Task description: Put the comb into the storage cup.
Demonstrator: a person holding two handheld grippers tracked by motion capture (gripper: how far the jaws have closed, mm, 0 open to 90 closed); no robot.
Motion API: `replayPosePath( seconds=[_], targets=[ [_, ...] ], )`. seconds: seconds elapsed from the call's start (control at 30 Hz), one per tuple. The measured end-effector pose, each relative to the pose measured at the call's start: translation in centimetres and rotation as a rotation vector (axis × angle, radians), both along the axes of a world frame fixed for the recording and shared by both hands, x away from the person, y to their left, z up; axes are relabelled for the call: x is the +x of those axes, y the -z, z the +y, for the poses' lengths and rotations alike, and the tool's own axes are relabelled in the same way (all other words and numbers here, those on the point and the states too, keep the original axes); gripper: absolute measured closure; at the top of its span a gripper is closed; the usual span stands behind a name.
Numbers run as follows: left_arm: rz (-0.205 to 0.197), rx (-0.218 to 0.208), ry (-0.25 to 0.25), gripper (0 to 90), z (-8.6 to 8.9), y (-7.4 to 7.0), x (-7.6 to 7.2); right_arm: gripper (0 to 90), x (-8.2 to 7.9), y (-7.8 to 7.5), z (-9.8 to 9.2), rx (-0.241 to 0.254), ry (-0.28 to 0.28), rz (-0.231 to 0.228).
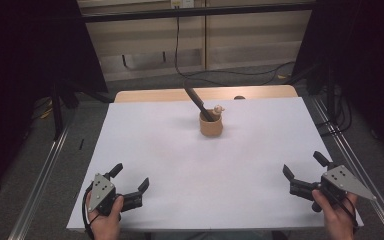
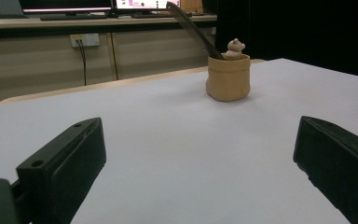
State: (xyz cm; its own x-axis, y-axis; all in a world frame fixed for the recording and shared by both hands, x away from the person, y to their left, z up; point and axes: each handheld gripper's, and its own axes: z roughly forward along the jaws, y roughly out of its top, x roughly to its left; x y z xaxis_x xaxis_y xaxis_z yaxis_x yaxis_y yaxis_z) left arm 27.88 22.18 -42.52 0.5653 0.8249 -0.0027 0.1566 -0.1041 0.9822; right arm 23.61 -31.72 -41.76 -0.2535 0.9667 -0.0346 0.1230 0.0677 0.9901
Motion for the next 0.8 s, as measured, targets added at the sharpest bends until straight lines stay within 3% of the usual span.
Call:
replayPosePath(
  seconds=[0.2,0.43,0.8],
  targets=[
    [-0.001,-0.001,-0.006,2.5,0.0,0.0,-0.1,0.0,-0.6,1.6,-0.6,-0.012,0.022,0.023],
    [-0.01,0.004,0.004,2.3,0.0,0.1,-0.3,0.0,-0.9,1.7,-0.5,-0.019,0.045,-0.002],
    [-0.005,-0.001,-0.006,2.2,0.1,0.1,0.0,0.0,-0.3,2.1,-0.3,-0.02,0.031,0.018]
  ],
)
